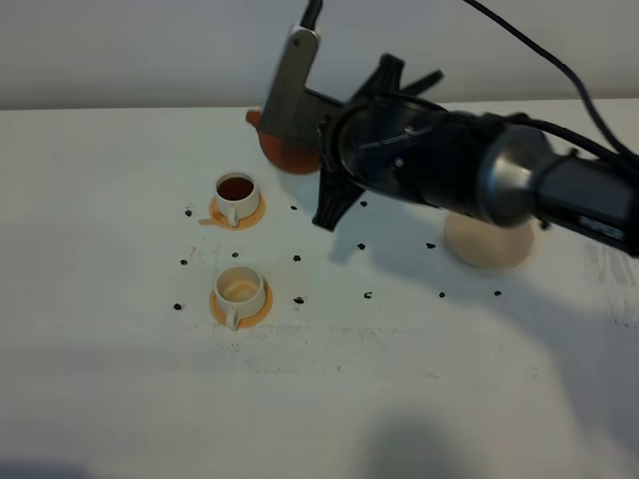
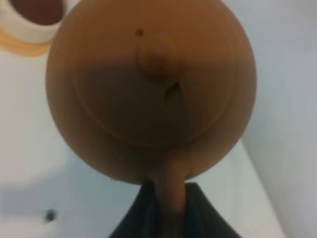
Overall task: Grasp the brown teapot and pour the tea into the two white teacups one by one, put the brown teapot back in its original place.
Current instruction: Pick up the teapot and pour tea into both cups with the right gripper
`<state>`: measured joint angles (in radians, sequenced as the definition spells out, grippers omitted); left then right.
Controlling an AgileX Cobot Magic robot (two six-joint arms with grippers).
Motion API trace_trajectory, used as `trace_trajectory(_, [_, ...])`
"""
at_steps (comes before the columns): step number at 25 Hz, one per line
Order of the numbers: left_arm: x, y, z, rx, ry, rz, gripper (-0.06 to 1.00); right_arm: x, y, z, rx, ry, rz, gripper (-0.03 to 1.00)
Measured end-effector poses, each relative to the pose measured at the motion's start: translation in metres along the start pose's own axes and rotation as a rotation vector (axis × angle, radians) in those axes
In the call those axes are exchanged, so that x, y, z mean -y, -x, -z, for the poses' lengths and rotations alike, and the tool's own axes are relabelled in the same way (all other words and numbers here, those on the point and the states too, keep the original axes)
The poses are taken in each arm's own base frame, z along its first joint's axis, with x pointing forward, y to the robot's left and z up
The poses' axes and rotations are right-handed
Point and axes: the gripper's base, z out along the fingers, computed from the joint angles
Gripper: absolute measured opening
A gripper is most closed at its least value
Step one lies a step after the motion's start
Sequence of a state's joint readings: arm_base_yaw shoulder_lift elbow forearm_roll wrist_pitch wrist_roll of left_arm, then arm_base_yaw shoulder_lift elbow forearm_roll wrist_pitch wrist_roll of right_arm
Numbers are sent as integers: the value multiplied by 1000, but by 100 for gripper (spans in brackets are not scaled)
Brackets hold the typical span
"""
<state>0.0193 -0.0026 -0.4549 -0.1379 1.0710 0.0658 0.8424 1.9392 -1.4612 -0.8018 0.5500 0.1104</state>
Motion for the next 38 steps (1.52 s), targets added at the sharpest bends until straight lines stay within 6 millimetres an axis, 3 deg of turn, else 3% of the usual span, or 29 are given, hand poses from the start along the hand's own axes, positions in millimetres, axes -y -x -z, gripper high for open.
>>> trace_trajectory(7, [0, 0, 0, 0, 0, 0, 51, -34, -19, 25, 52, 93, -25, 9])
trace_trajectory(16, [0, 0, 0, 0, 0, 0, 51, -70, -59, 15, -17, 143, 83, 9])
trace_trajectory(25, [0, 0, 0, 0, 0, 0, 51, -82, -47, 21, 39, 90, 203, 9])
trace_trajectory(32, [0, 0, 0, 0, 0, 0, 51, -100, -56, 0, -21, 102, 280, 9])
trace_trajectory(38, [0, 0, 0, 0, 0, 0, 51, -96, -51, -1, -12, 77, 303, 9])
